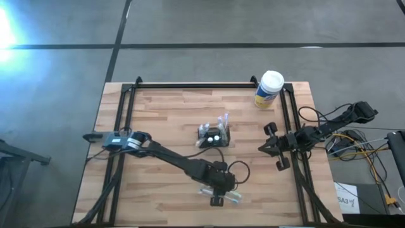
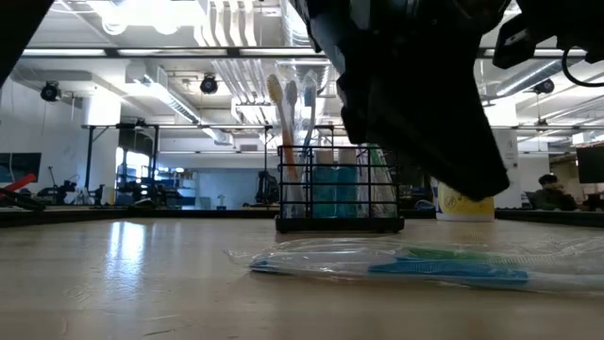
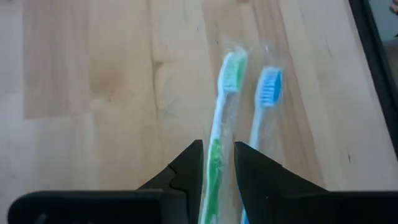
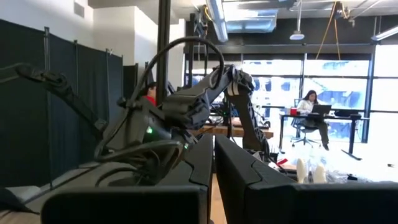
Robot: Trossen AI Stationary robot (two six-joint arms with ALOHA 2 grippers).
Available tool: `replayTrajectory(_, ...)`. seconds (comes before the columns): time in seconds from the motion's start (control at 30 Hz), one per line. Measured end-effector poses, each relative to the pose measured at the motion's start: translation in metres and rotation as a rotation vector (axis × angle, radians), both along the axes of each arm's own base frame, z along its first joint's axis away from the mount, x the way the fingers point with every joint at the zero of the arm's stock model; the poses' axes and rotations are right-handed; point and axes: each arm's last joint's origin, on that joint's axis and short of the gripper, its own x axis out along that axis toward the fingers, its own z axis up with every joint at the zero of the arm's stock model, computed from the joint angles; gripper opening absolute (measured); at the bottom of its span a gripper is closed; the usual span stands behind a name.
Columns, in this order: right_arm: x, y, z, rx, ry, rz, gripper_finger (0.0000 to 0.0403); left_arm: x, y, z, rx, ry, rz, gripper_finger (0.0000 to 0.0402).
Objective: Pick & Place toothbrushing station
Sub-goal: Put the green toothbrush into the wire organizer
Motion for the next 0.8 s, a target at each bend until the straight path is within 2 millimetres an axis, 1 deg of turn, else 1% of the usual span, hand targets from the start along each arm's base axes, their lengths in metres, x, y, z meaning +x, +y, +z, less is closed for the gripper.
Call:
replayTrajectory(0.33,0.001,0.0,-0.002,0.016,0.021,0.007,0.0013,-0.007,0.002,-0.019,0.042,0.053,-0.038,0.0094)
replayTrajectory(0.6,0.001,0.0,-0.002,0.017,0.026,0.007,0.0013,-0.011,0.008,-0.032,0.103,0.069,-0.036,0.0094)
replayTrajectory(0.8,0.001,0.0,-0.002,0.011,0.025,0.003,0.0013,-0.014,0.012,-0.041,0.105,0.072,-0.039,0.0094)
